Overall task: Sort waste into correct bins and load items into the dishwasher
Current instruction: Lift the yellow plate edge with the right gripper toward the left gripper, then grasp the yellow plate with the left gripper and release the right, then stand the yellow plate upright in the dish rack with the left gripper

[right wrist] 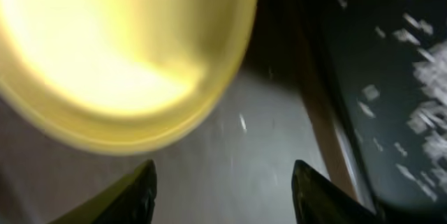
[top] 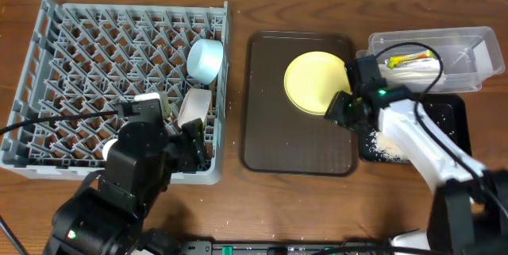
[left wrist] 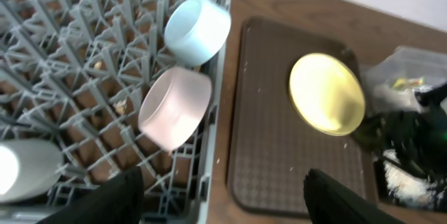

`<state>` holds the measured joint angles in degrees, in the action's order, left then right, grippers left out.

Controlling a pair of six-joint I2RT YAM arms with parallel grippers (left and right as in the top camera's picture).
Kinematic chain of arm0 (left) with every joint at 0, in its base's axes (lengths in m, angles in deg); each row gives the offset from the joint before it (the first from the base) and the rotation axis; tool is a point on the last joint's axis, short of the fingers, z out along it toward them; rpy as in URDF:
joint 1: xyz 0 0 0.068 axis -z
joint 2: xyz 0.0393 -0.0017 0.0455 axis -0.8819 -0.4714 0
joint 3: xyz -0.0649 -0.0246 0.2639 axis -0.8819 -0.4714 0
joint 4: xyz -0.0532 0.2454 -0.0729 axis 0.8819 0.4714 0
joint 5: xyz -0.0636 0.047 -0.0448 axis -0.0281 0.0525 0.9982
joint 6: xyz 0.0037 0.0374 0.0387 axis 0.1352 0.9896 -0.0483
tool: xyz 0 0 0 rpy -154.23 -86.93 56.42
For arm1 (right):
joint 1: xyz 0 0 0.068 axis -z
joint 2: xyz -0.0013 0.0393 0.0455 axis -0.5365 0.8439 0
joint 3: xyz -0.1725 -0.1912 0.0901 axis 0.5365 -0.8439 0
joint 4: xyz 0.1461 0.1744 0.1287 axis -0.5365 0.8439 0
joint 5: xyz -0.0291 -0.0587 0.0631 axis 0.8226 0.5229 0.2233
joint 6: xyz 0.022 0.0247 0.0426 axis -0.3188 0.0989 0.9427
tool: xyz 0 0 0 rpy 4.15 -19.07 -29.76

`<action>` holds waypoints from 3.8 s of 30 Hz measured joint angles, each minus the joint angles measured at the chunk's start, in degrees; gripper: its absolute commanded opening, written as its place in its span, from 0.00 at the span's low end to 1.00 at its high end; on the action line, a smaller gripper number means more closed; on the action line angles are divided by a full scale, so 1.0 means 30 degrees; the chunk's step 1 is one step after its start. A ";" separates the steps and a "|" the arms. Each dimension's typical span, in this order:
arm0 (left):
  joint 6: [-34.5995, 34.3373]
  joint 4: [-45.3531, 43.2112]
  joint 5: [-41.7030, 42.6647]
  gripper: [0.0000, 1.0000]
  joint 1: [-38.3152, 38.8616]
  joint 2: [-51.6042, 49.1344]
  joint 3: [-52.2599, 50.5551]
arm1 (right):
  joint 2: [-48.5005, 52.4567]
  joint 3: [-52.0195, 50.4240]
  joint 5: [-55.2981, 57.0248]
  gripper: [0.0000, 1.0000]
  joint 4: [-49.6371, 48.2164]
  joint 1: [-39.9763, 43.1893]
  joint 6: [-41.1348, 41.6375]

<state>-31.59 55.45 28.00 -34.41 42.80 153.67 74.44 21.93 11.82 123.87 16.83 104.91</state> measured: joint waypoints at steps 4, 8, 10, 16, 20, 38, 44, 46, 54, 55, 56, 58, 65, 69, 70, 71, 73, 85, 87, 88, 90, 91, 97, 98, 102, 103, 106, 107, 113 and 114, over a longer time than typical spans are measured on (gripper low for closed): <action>0.0000 0.0474 -0.0007 0.75 0.0000 0.0000 0.0007 | 0.1523 -0.0007 0.0233 0.52 -0.1741 -0.0015 0.0940; 0.0000 0.0488 -0.0007 0.75 0.0007 -0.0022 0.0007 | 0.2951 -0.0015 0.0350 0.28 -0.3570 -0.0015 0.1953; 0.0000 0.0495 -0.0007 0.75 0.0000 -0.0131 0.0007 | 0.3184 0.0022 0.0342 0.10 -0.3665 -0.0015 0.2368; -0.0029 0.0364 0.0787 0.83 0.0000 -0.1435 0.0007 | 0.3337 0.0124 0.0036 0.01 -0.3738 -0.0029 0.2841; 0.0109 -0.0670 0.3446 0.86 0.0000 -0.3381 0.0007 | 0.3177 0.0124 -0.0080 0.01 -0.3519 -0.0073 0.2506; 0.2040 -0.5588 1.0586 0.96 0.0000 -0.6550 0.0015 | -0.4765 0.0029 -1.0921 0.01 -0.0758 0.3759 -1.0579; 0.2280 -0.5982 1.1402 0.65 0.0000 -0.6550 0.0015 | -0.6353 0.0029 -1.4338 0.01 -0.0605 0.3759 -1.2429; 0.2455 -0.6018 1.1708 0.53 0.0000 -0.6550 0.0015 | -0.6492 0.0029 -1.5176 0.01 -0.0656 0.3738 -1.2728; 0.2871 -0.6149 1.2138 0.09 0.0000 -0.6550 0.0015 | -0.6506 0.0029 -1.7034 0.32 -0.0714 0.3111 -1.3355; 0.3242 -0.6186 1.2145 0.08 0.0000 -0.6550 0.0015 | -0.6506 0.0022 -1.7121 0.42 -0.0714 0.3104 -1.3486; 0.3599 -0.6084 1.2080 0.08 -0.0007 -0.6550 0.0015 | -0.6506 0.0022 -1.7143 0.51 -0.0692 0.3111 -1.3427; 0.4473 -0.5581 1.1562 0.08 -0.0007 -0.6550 0.0015 | -0.6564 0.0015 -1.6932 0.61 -0.0503 0.3177 -1.3515; 0.5996 -0.2849 0.5719 0.07 -0.0015 -0.6171 0.0015 | -0.8728 0.0000 -1.4549 0.71 -0.0109 0.5209 -1.2713; 0.6295 -0.1384 0.1231 0.07 -0.0015 -0.5566 0.0342 | -1.0783 0.0000 -1.1919 0.74 0.0882 0.7555 -1.0608; 0.6375 -0.1115 -0.0204 0.08 -0.0015 -0.5442 0.0612 | -1.1475 0.0000 -1.0673 0.75 0.1479 0.8517 -0.9617; 0.6426 -0.0962 -0.1486 0.07 -0.0015 -0.5304 0.0845 | -1.1825 0.0000 -0.9974 0.76 0.1829 0.9020 -0.9202; 0.6521 -0.0947 -0.3636 0.07 -0.0015 -0.5115 0.1100 | -1.2553 0.0000 -0.8233 0.87 0.2616 1.0178 -0.8233; 1.2320 -0.3461 -1.1927 0.07 -0.0255 -0.7759 0.1180 | -1.3034 0.0000 -0.3045 0.99 0.3942 1.2094 -0.6601; 1.2633 -0.3752 -1.2094 0.07 -0.0474 -0.8867 0.1180 | -1.2954 0.0000 -0.2951 0.99 0.3942 1.2094 -0.6601; 1.2721 -0.3993 -1.2131 0.07 -0.0605 -0.9340 0.1180 | -1.2910 0.0000 -0.2929 0.99 0.3949 1.2094 -0.6601; 1.2641 -0.4823 -1.2050 0.07 -0.1093 -1.0448 0.1180 | -1.2837 0.0000 -0.2863 0.99 0.3942 1.2094 -0.6594; 1.2597 -0.5100 -1.1759 0.07 -0.1355 -1.0812 0.1173 | -1.2830 0.0000 -0.2856 0.99 0.3956 1.2094 -0.6601; 1.2043 -0.6484 -0.9683 0.07 -0.3147 -1.1905 0.1173 | -1.2743 0.0000 -0.2718 0.99 0.3971 1.2094 -0.6594; 1.1890 -0.6564 -0.9413 0.07 -0.3395 -1.1970 0.1173 | -1.2728 0.0000 -0.2710 0.99 0.3971 1.2101 -0.6594; 1.1628 -0.6586 -0.7614 0.08 -0.4182 -1.2473 0.1173 | -1.2713 0.0000 -0.2674 0.99 0.3971 1.2094 -0.6586; 1.1635 -0.6623 -0.7227 0.07 -0.4299 -1.2743 0.1173 | -1.2713 0.0000 -0.2659 0.99 0.3963 1.2094 -0.6586; 1.1730 -0.6885 -0.6732 0.08 -0.4524 -1.3799 0.1173 | -1.2670 0.0000 -0.2652 0.99 0.3971 1.2094 -0.6586; 1.1810 -0.7009 -0.6623 0.08 -0.4575 -1.4185 0.1173 | -1.2648 0.0000 -0.2652 0.99 0.3971 1.2101 -0.6586; 1.2065 -0.7475 -0.6513 0.08 -0.4612 -1.5263 0.1217 | -1.2444 0.0000 -0.2645 0.99 0.3978 1.2094 -0.6543; 1.2116 -0.7490 -0.6521 0.08 -0.4619 -1.5271 0.1217 | -1.2437 0.0000 -0.2645 0.99 0.3978 1.2094 -0.6543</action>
<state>4.76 32.98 8.44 -48.27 -3.01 157.32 37.13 21.93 3.89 135.80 53.11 85.28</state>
